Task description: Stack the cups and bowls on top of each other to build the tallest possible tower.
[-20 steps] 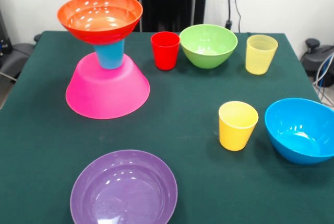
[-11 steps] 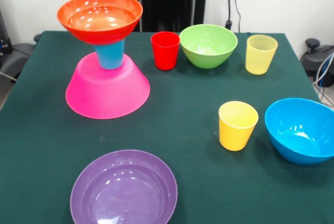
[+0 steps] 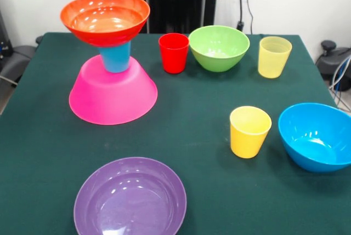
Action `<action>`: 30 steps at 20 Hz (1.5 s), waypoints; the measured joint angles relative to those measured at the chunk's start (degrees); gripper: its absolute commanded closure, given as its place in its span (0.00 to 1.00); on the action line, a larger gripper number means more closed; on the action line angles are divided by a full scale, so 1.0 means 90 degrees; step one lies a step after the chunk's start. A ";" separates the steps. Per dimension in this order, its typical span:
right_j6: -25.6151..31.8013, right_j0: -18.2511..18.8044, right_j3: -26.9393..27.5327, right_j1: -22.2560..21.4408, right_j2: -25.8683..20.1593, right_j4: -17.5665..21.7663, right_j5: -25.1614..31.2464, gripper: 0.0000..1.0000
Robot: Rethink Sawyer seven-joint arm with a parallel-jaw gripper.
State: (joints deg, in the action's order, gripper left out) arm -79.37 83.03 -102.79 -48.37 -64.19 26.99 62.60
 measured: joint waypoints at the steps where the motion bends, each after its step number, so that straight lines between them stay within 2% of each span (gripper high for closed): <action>1: 0.0000 0.0000 0.0000 0.0027 0.0000 0.0006 0.0000 1.00; 23: 0.0000 -0.0024 0.0001 0.0501 -0.0008 0.0538 0.0000 1.00; 30: 0.0000 -0.0094 0.0003 0.0697 -0.0009 0.0571 0.0000 1.00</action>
State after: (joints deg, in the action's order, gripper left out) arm -79.37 82.19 -102.76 -42.10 -64.27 32.13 62.60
